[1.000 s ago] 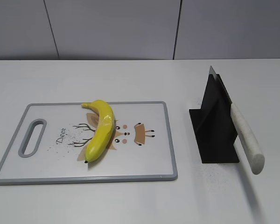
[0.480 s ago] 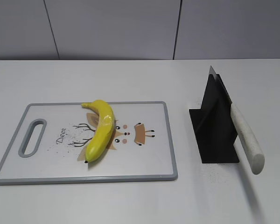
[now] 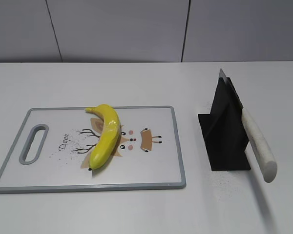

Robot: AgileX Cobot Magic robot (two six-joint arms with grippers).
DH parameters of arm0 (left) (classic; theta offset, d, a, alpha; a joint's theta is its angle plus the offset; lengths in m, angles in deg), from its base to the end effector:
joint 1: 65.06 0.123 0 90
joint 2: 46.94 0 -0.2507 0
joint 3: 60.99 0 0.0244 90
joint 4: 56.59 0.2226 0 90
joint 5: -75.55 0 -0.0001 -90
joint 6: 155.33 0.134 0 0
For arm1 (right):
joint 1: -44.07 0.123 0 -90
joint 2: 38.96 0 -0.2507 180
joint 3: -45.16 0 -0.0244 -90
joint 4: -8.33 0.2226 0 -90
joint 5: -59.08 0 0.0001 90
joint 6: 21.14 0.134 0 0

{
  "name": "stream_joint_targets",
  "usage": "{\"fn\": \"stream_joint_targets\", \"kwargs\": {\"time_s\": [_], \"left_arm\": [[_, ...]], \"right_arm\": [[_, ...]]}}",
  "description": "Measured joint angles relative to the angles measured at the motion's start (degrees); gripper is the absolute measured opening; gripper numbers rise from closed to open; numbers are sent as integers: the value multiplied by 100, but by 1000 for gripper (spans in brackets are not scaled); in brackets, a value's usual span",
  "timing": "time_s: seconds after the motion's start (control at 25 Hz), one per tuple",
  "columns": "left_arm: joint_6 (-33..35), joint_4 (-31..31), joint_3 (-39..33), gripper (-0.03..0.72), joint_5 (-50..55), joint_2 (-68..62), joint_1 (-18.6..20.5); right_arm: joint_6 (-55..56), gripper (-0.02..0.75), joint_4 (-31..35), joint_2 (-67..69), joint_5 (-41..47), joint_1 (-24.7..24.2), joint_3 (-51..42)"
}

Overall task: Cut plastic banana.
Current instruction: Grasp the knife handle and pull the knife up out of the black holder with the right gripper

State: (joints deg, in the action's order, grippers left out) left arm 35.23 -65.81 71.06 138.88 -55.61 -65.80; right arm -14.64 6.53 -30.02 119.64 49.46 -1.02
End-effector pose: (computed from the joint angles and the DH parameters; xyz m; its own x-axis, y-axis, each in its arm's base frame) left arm 0.0396 -0.0197 0.2379 -0.4763 0.1164 -0.8715 0.1914 0.9812 0.0264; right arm 0.0419 0.0003 0.2512 -0.4360 0.0571 -0.8982 -0.0268 0.9967 0.0764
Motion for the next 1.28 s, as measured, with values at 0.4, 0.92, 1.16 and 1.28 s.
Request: {"fn": "stream_joint_targets", "kwargs": {"time_s": [0.4, 0.92, 1.16, 1.28], "left_arm": [[0, 0, 0, 589, 0, 0, 0], [0, 0, 0, 589, 0, 0, 0], [0, 0, 0, 589, 0, 0, 0], [0, 0, 0, 589, 0, 0, 0]], "right_arm": [[0, 574, 249, 2413, 630, 0, 861], [-43, 574, 278, 4767, 621, 734, 1615], [332, 574, 454, 5785, 691, 1429, 2090], [398, 574, 770, 6259, 535, 1449, 2261]]}}
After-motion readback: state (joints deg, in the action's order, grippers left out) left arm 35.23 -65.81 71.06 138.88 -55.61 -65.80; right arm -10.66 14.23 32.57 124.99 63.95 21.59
